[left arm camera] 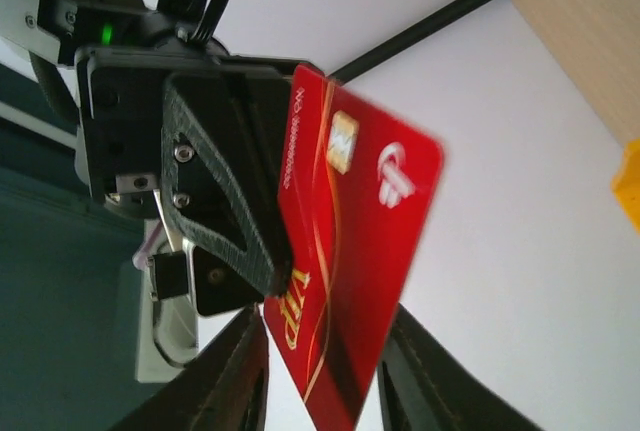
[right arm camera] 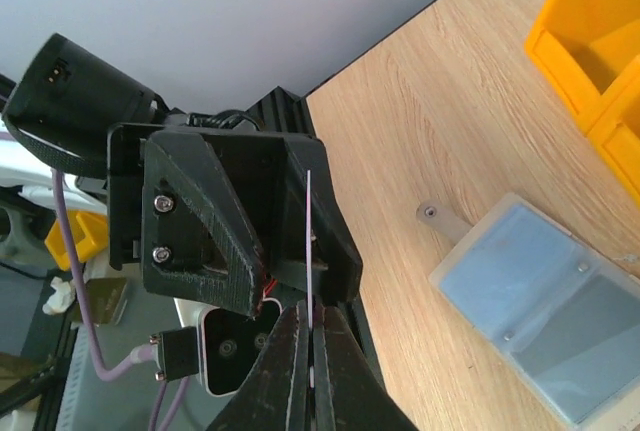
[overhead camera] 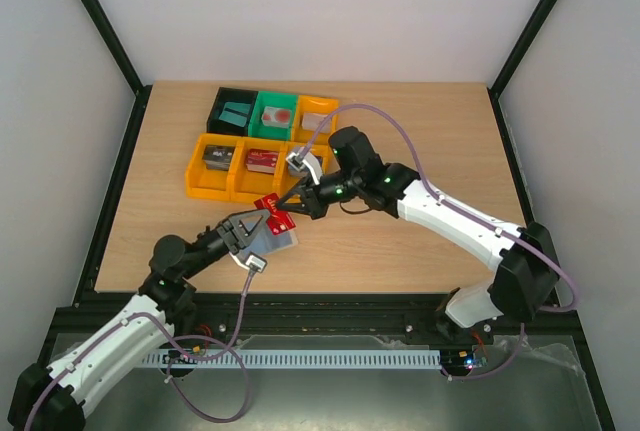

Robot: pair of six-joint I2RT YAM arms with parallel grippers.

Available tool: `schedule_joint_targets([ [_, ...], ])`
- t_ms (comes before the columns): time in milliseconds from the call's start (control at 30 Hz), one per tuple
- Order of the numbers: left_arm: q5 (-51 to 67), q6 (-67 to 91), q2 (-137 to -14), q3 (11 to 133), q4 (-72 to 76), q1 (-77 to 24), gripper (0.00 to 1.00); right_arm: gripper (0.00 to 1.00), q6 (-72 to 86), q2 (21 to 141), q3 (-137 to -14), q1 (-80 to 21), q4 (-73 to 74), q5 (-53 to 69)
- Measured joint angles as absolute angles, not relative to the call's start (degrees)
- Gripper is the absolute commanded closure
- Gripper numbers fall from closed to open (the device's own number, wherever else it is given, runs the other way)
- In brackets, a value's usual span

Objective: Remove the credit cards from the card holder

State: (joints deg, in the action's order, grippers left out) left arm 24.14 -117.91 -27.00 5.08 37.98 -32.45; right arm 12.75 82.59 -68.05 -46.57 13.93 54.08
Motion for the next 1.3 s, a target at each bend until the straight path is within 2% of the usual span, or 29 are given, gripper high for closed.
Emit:
schedule_joint_targets([
  [100,23.27,-117.14,-27.00,5.48,37.50,-32.62,0.96,0.98,12.23,83.18,-68.10,-46.83,14.50,54.41],
  [267,22.28,-116.88,-26.81,5.74,37.01,-33.23,0.98,0.98,11.99,83.59,-68.75,-46.63,15.11,54.13],
  [300,22.11,-116.75,-26.76,5.74,36.99,-33.32,0.98,0.94,11.97,83.59,-68.88,-46.63,15.22,53.91],
  [367,21.34,-116.46,-26.52,5.74,36.67,-33.85,0.98,0.66,11.86,83.59,-69.01,-46.65,15.57,52.90],
  [533,16.69,-113.10,-25.74,6.96,29.63,-36.21,0.98,0.30,13.19,83.53,-69.52,-45.43,16.43,45.76],
  [600,12.38,-108.42,-26.39,10.11,22.41,-37.21,0.98,0.01,14.98,82.98,-69.14,-43.24,16.08,42.28],
  [833,-1.17,-84.84,-37.80,30.52,-4.60,-36.84,0.98,0.01,18.50,74.76,-63.57,-34.85,15.77,22.79],
  [967,-4.49,-74.70,-48.53,41.67,-21.89,-34.63,0.98,0.01,18.48,71.11,-61.71,-33.91,15.79,17.39],
  [1100,-5.08,-67.81,-64.20,56.88,-38.44,-29.08,0.98,0.01,17.78,68.90,-60.18,-33.39,15.79,15.20],
  [1200,-4.93,-64.99,-73.54,68.45,-43.09,-25.41,0.98,0.01,16.86,67.35,-58.78,-33.30,16.08,14.81],
  [1300,-5.43,-64.66,-78.06,73.21,-41.34,-23.44,0.98,0.01,16.08,65.65,-57.74,-33.21,16.45,14.61],
])
